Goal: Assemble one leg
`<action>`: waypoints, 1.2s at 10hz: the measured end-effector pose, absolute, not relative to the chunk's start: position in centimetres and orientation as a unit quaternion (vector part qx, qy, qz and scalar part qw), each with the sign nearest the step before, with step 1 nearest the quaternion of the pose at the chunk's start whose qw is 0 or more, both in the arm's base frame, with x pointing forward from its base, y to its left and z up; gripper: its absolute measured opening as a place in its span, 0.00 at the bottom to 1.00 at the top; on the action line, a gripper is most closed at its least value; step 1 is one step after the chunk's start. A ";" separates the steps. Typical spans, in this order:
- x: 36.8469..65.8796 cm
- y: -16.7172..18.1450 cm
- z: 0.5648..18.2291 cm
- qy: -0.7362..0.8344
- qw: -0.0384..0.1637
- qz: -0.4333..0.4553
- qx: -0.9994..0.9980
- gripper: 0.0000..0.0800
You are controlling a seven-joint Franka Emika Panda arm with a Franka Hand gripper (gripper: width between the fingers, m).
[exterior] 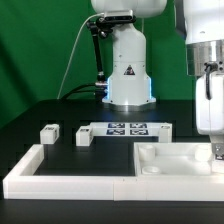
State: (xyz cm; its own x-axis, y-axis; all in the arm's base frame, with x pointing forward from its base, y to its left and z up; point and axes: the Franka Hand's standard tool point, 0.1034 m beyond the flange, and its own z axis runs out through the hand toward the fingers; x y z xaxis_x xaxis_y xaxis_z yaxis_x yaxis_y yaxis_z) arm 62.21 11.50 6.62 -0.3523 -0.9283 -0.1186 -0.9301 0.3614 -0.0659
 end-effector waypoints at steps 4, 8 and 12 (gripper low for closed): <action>62.4 11.5 6.8 0.749 0.068 -0.001 -0.660 0.80; 62.7 11.9 7.3 0.551 0.054 -0.013 -0.833 0.81; 62.7 12.6 7.5 0.353 0.028 -0.026 -0.935 0.81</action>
Offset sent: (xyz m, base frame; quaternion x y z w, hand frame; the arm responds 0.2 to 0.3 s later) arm -0.0011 0.0067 0.0023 -0.0147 0.0056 -0.2675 0.9634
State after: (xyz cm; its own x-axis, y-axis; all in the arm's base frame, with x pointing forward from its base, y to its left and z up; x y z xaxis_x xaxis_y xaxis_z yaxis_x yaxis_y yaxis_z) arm 62.70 12.63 7.53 0.7494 -0.6615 0.0279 -0.6586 -0.7492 -0.0711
